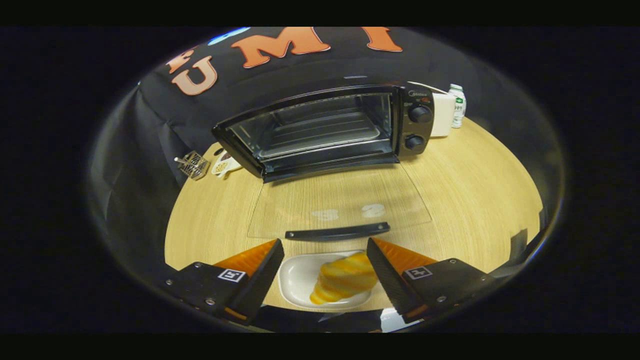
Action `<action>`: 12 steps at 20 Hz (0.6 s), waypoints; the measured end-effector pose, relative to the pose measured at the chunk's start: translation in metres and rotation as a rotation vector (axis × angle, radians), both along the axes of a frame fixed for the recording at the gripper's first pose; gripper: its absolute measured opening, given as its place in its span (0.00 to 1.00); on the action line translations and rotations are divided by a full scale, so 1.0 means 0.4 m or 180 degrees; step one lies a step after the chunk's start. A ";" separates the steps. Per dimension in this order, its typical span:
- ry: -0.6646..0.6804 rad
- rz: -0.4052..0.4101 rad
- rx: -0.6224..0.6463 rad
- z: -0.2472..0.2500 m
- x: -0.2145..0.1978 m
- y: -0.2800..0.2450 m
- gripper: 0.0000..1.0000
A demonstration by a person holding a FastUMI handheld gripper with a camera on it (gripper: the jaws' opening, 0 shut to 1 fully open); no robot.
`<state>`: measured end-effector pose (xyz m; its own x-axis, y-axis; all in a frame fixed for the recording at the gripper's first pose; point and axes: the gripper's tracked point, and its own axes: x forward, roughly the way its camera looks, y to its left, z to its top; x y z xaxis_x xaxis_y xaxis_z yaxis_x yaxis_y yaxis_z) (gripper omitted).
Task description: Open the toaster oven, put the food inside, and close the toaster oven door.
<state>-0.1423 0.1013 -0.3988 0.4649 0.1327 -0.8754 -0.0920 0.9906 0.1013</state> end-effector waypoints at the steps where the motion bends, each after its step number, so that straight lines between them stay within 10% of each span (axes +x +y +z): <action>1: 0.0007 -0.0023 -0.0047 0.006 -0.019 -0.005 0.99; 12: 0.0417 -0.0568 -0.0363 -0.089 -0.197 -0.012 0.97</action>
<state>-0.2211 0.0967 -0.4346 0.3537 -0.0445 -0.9343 0.0920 0.9957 -0.0126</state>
